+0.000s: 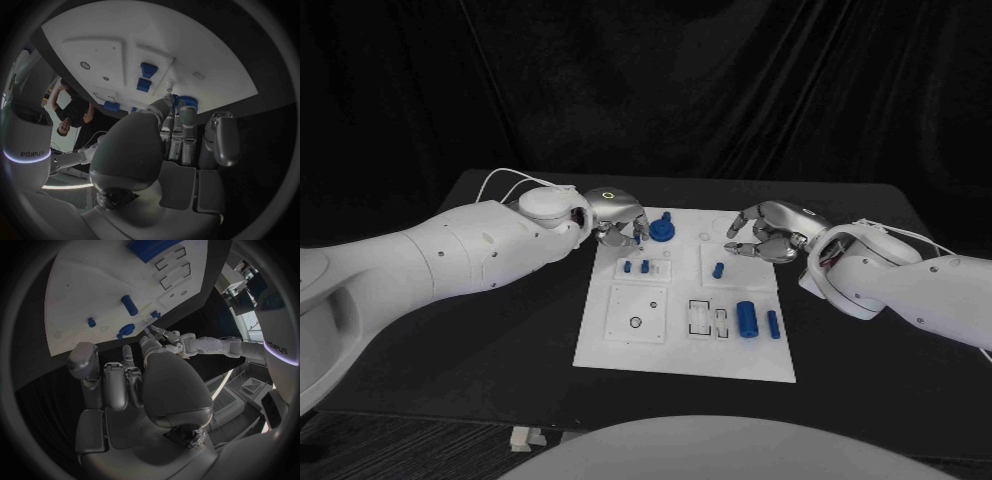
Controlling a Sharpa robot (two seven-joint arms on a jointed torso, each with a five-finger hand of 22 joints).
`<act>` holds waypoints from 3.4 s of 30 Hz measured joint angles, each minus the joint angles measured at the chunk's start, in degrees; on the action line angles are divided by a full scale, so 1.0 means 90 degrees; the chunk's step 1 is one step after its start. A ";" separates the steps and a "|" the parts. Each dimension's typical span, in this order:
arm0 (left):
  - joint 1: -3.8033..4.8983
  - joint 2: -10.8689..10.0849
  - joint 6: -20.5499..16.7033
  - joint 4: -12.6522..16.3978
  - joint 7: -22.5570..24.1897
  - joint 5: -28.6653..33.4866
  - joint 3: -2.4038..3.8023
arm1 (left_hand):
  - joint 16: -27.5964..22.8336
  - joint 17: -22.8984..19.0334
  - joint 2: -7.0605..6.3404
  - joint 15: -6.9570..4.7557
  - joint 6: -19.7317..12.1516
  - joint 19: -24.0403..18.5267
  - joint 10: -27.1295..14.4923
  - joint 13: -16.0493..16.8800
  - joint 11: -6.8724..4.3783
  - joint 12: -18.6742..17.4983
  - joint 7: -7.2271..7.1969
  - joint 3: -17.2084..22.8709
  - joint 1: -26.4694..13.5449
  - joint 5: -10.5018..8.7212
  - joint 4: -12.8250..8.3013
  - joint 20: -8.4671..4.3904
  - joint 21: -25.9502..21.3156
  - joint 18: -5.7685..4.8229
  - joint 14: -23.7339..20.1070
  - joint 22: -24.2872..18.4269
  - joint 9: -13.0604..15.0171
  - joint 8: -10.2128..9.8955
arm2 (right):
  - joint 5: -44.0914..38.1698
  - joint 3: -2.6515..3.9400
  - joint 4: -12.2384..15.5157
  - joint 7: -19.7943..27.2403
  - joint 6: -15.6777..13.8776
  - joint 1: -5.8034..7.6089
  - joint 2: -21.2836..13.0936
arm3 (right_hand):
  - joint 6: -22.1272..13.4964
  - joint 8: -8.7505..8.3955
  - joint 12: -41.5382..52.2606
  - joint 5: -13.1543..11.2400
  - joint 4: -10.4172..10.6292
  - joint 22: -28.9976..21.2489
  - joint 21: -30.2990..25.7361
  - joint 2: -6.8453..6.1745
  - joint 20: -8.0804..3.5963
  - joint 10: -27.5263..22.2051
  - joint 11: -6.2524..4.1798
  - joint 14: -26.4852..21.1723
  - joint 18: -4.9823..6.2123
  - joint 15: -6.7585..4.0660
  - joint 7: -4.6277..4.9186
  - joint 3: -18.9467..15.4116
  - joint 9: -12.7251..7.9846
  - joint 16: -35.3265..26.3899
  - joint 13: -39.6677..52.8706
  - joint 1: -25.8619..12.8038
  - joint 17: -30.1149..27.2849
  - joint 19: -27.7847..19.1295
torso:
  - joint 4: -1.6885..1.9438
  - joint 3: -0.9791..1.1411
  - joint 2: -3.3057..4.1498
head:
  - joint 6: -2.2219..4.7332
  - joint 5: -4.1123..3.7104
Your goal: Assemble the parts on the task board
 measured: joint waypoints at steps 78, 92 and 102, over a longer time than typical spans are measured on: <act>-0.0251 0.0136 -0.0004 -0.0179 -0.0165 0.0000 -0.0002 | -0.0222 -0.0422 -0.0160 -0.0032 -0.0655 -0.0250 -0.0355 -0.0047 -0.0040 -0.0302 -0.0214 -0.0106 -0.0162 -0.0137 0.0108 0.0045 -0.0341 0.0002 -0.0382 0.0001 -0.0183 -0.0043 | 0.0002 0.0000 -0.0031 -0.0002 0.0012 -0.0005 0.0020 | 0.0022 0.0000 0.0000 0.0000 -0.0017 0.0000 -0.0025 0.0000 0.0000 0.0000 0.0000 0.0000 0.0000 0.0000 -0.0023 0.0016 -0.0012 -0.0025 -0.0001 0.0050 0.0003 0.0000 | -0.0009 0.0006 0.0001 | 0.0000 -0.0013; -0.0251 -0.0217 -0.0787 -0.0020 -0.0151 -0.0002 0.0000 | -0.0414 -0.0714 -0.0459 0.0028 -0.2625 -0.0465 -0.1293 -0.0048 0.0071 -0.0633 -0.0631 -0.0766 -0.0783 -0.0209 0.0626 0.0058 -0.0670 0.0008 -0.0641 0.0004 -0.0661 -0.0077 | 0.0003 0.0000 0.0105 -0.0006 -0.0056 0.0008 -0.0189 | 0.0022 0.0000 -0.0039 0.0000 -0.0030 -0.0001 -0.0098 -0.0032 0.0000 0.0000 0.0000 0.0000 0.0000 0.0000 -0.0022 0.0029 -0.0017 -0.0052 -0.0001 0.0081 0.0002 -0.0045 | -0.0005 0.0004 0.0001 | 0.0000 -0.0023; -0.0086 -0.0974 -0.1440 0.0473 -0.0168 0.0160 -0.0001 | -0.2747 -0.1804 -0.0029 0.0254 -0.2028 -0.4347 -0.2316 0.0267 -0.0039 -0.0489 -0.0340 -0.1014 -0.0472 -0.0174 0.0655 0.0207 -0.5297 0.0550 -0.3415 -0.0342 -0.0623 0.0026 | -0.0038 -0.0001 0.0253 -0.0018 -0.0186 0.0439 -0.0376 | 0.0201 -0.0032 -0.2384 0.0000 -0.0047 -0.0001 -0.0697 -0.0173 -0.0029 -0.1849 0.0020 -0.0104 0.0001 0.0010 -0.0034 0.0226 -0.0096 -0.1217 -0.1325 0.0368 -0.0286 -0.0243 | -0.0003 -0.0004 0.0001 | 0.0000 -0.0008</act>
